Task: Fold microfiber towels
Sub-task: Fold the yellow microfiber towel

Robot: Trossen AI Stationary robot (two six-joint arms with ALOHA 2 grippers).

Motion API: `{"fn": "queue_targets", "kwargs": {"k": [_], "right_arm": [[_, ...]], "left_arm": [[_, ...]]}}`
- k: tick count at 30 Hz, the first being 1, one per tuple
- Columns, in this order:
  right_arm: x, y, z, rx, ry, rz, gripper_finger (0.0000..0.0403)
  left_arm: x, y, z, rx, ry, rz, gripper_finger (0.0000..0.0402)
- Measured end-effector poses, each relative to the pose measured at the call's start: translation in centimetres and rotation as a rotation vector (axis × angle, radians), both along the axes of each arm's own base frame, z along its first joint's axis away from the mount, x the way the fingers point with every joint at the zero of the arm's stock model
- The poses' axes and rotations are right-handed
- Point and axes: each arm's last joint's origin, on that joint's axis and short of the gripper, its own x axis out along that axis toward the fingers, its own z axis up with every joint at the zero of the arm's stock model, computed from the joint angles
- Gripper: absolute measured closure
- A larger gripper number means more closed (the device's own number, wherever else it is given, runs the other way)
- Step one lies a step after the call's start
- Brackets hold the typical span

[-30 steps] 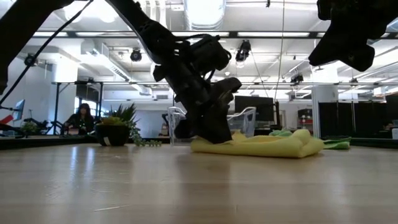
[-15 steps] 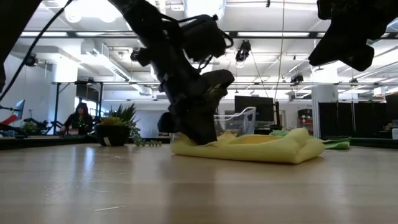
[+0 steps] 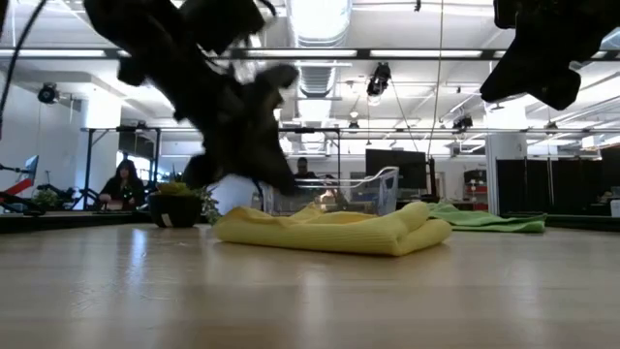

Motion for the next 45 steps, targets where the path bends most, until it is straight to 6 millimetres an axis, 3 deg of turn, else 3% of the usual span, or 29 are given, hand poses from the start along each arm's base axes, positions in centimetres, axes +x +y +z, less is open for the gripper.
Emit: {"fn": "queue_targets", "kwargs": {"k": [12, 16, 21, 26, 31, 34, 39, 45], "right_arm": [[1.0, -0.5, 0.8, -0.011, -0.122, -0.074, 0.0369], [2.1, -0.8, 0.5, -0.003, -0.134, -0.038, 0.0369], [4.9, -0.5, -1.2, 0.082, -0.134, 0.024, 0.0369], [8.4, 0.0, -4.2, 0.164, -0.180, -0.038, 0.0369], [11.5, 1.2, -7.0, 0.239, -0.087, -0.067, 0.0369], [13.1, 2.1, -7.6, 0.265, -0.048, -0.096, 0.0372], [14.2, 3.0, -8.0, 0.253, 0.127, -0.161, 0.0385], [14.8, 3.4, -7.6, 0.206, 0.279, -0.203, 0.0394]], "left_arm": [[-3.5, 2.2, 9.2, 0.344, -0.346, -0.028, 0.0402], [-5.4, 3.5, 10.6, 0.357, -0.308, 0.002, 0.0402], [-6.6, 4.1, 7.7, 0.284, -0.136, -0.146, 0.0402], [-6.0, 3.9, 3.8, 0.273, -0.037, -0.231, 0.0402], [-4.4, 3.8, 1.5, 0.275, -0.057, -0.338, 0.0402], [-3.6, 4.1, 0.5, 0.299, -0.036, -0.359, 0.0401], [-2.2, 4.3, -1.5, 0.308, 0.018, -0.441, 0.0402], [-2.4, 3.9, -4.4, 0.271, 0.123, -0.491, 0.0402]]}}
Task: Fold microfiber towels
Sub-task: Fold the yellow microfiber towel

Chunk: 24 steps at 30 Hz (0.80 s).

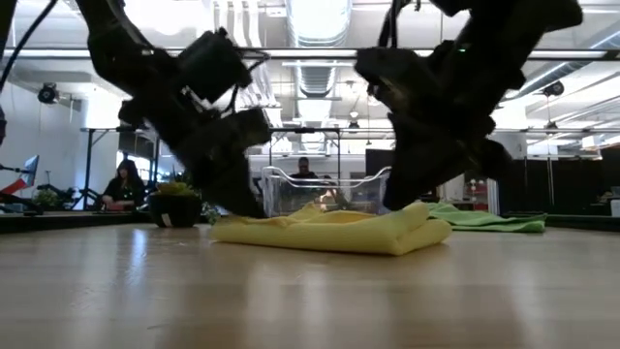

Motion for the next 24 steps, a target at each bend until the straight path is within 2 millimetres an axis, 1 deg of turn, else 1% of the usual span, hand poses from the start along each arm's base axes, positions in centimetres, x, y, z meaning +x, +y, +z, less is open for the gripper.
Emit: {"fn": "queue_targets", "kwargs": {"k": [3, 5, 8, 11, 13, 15, 18, 21, 24], "right_arm": [[-0.3, -0.6, -0.2, -0.024, 0.064, -0.012, 0.0394], [-0.3, -1.0, -0.4, -0.023, 0.065, -0.023, 0.0394], [-0.6, -1.9, -0.8, -0.029, 0.092, -0.031, 0.0394], [-0.8, -2.7, -1.6, -0.021, 0.133, 0.011, 0.0394], [-0.5, -3.1, -1.8, -0.015, 0.115, 0.041, 0.0394], [-0.5, -3.6, -1.9, -0.028, 0.133, 0.049, 0.0394], [-0.5, -3.9, -1.1, -0.045, 0.122, 0.071, 0.0394], [-0.2, -3.8, 0.9, -0.074, 0.053, 0.129, 0.0394], [-0.1, -3.2, 2.1, -0.123, 0.013, 0.232, 0.0394]], "left_arm": [[-0.3, -0.6, -0.4, -0.021, 0.005, -0.004, 0.0402], [-0.8, -1.3, -0.4, -0.045, 0.028, -0.027, 0.0402], [-1.0, -2.6, -0.2, -0.072, 0.029, -0.063, 0.0402], [-0.9, -4.4, 0.1, -0.114, 0.025, -0.099, 0.0402], [-1.1, -5.3, 0.1, -0.143, 0.033, -0.102, 0.0402], [-1.2, -6.0, 0.1, -0.158, 0.032, -0.081, 0.0402], [-1.4, -6.2, 0.9, -0.159, 0.003, -0.027, 0.0402], [-1.7, -6.0, 2.6, -0.133, -0.068, 0.004, 0.0402], [-2.2, -5.7, 4.0, -0.104, -0.107, 0.009, 0.0402]]}}
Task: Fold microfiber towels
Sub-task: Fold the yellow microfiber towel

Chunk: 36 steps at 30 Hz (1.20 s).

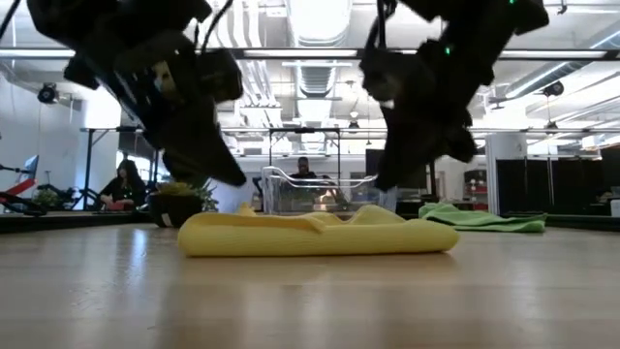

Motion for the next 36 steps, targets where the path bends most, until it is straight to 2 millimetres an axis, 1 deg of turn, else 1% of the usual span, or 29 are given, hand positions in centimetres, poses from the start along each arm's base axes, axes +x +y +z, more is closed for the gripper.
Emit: {"fn": "queue_targets", "kwargs": {"k": [3, 5, 7, 10, 12, 14, 16, 18, 20, 23, 26, 30, 33, 36], "right_arm": [[0.6, 1.0, 1.0, -0.023, -0.075, 0.157, 0.0392], [1.2, 1.8, 1.4, -0.019, -0.140, 0.268, 0.0382], [1.5, 2.3, 1.0, -0.020, -0.154, 0.352, 0.0365], [1.7, 2.9, 0.5, -0.077, -0.131, 0.447, 0.0334], [2.2, 3.4, 0.7, -0.129, -0.152, 0.518, 0.0315], [2.7, 3.9, 0.5, -0.184, -0.144, 0.588, 0.0299], [3.4, 4.3, 0.2, -0.225, -0.136, 0.642, 0.0290], [4.2, 4.6, -0.3, -0.258, -0.116, 0.685, 0.0286], [5.1, 4.8, -0.6, -0.283, -0.102, 0.702, 0.0287], [6.0, 5.1, -1.8, -0.305, -0.005, 0.696, 0.0298], [6.9, 5.3, -3.0, -0.303, 0.065, 0.703, 0.0314], [7.8, 5.7, -3.5, -0.298, 0.112, 0.702, 0.0338], [7.9, 5.7, -3.4, -0.293, 0.133, 0.694, 0.0357], [7.9, 5.6, -2.6, -0.310, 0.117, 0.679, 0.0376]], "left_arm": [[-0.6, 0.3, 1.7, 0.028, -0.045, 0.015, 0.0402], [-1.2, 0.5, 2.7, 0.045, -0.072, 0.049, 0.0402], [-2.1, 0.7, 3.8, 0.070, -0.101, 0.086, 0.0402], [-3.6, 1.0, 5.1, 0.067, -0.183, 0.132, 0.0402], [-4.9, 1.2, 4.8, 0.040, -0.182, 0.155, 0.0402], [-5.9, 1.4, 4.3, 0.006, -0.186, 0.172, 0.0402], [-7.0, 1.5, 3.7, -0.027, -0.182, 0.190, 0.0402], [-7.6, 1.5, 3.4, -0.054, -0.199, 0.195, 0.0402], [-8.4, 1.5, 3.0, -0.055, -0.190, 0.209, 0.0402], [-8.9, 1.6, 3.0, -0.069, -0.217, 0.232, 0.0402], [-9.1, 1.7, 3.1, -0.080, -0.244, 0.234, 0.0402], [-9.3, 1.8, 3.1, -0.082, -0.248, 0.234, 0.0402], [-9.3, 1.8, 3.1, -0.085, -0.253, 0.235, 0.0402], [-9.4, 1.8, 3.1, -0.084, -0.250, 0.234, 0.0402]]}}
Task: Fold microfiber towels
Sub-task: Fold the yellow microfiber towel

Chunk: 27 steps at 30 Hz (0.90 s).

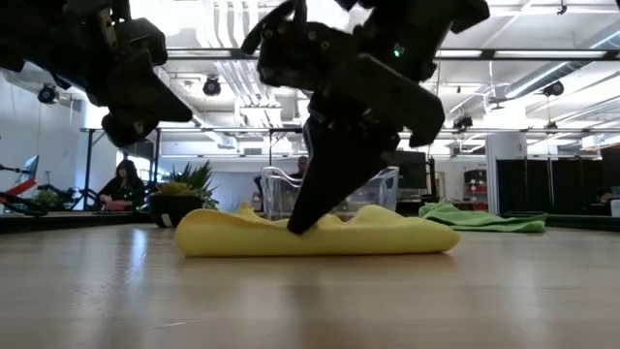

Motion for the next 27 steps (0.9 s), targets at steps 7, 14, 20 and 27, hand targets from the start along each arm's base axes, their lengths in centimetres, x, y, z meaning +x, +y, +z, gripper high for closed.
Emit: {"fn": "queue_targets", "kwargs": {"k": [7, 14, 20, 27], "right_arm": [[0.0, -0.7, 1.3, 0.003, -0.023, -0.015, 0.0393], [0.5, -1.8, 2.2, -0.002, -0.043, -0.009, 0.0394], [0.5, -2.4, 2.1, 0.032, -0.015, 0.004, 0.0394], [0.5, -2.4, 2.0, 0.099, 0.008, 0.041, 0.0394]], "left_arm": [[0.0, 0.0, -0.1, 0.001, 0.003, -0.001, 0.0402], [0.0, 0.0, -0.1, 0.001, 0.003, -0.001, 0.0402], [0.1, 0.0, -0.3, 0.006, 0.014, -0.002, 0.0402], [0.3, -0.1, -0.7, 0.011, 0.038, -0.005, 0.0402]]}}
